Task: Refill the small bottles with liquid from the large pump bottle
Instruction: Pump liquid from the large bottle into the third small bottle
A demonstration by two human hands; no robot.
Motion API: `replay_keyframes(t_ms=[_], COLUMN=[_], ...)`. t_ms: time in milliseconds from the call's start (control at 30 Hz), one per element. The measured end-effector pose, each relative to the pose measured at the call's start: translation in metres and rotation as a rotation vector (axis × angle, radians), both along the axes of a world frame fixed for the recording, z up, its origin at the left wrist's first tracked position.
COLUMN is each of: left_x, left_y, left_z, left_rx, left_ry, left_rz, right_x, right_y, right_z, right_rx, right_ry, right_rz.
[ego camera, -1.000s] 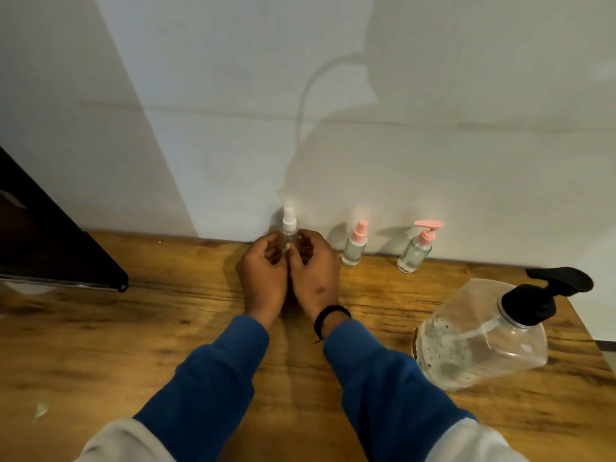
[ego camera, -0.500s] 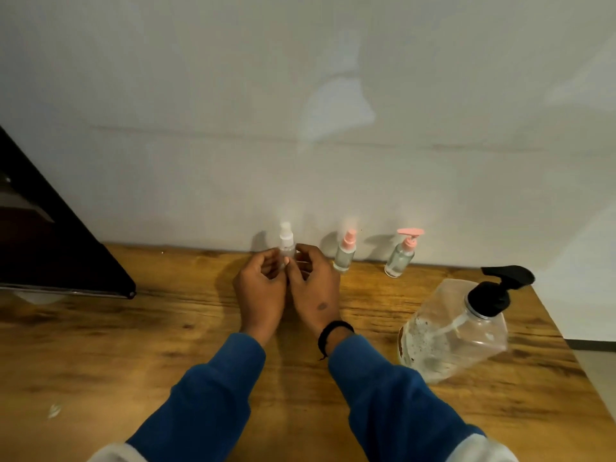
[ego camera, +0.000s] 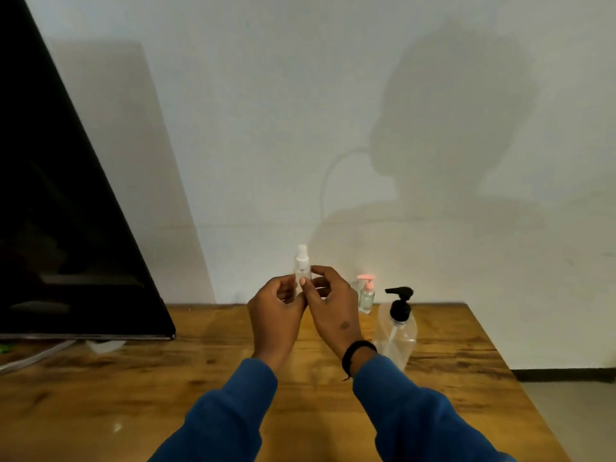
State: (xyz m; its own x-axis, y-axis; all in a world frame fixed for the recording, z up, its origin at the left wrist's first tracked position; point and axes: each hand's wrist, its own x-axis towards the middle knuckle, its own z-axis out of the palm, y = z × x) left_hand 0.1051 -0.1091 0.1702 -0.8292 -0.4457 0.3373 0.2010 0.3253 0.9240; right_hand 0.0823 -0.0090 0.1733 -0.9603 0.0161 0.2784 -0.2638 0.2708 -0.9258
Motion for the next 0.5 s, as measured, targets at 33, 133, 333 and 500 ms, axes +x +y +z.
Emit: replay_keyframes(t_ms=[33,133,333,500], left_x=[0.005,0.016,0.034,0.046], left_y=[0.003,0.012,0.032,0.038], left_z=[0.012,0.050,0.131,0.187], left_rx=[-0.011,-0.035,-0.084,-0.169], left_ry=[0.017,0.070,0.158,0.227], left_rz=[-0.008,-0.023,-0.047,-0.052], right_x=[0.005,0.015,0.035,0.050], right_y=[0.004,0.016,0.042,0.056], right_z=[0.012,0.051,0.134,0.194], right_rx=[-0.004,-0.007,0.003,0.007], right_ry=[0.020,0.075,0.186,0.277], right_rz=[-0.003,-0.015,-0.035,-0.051])
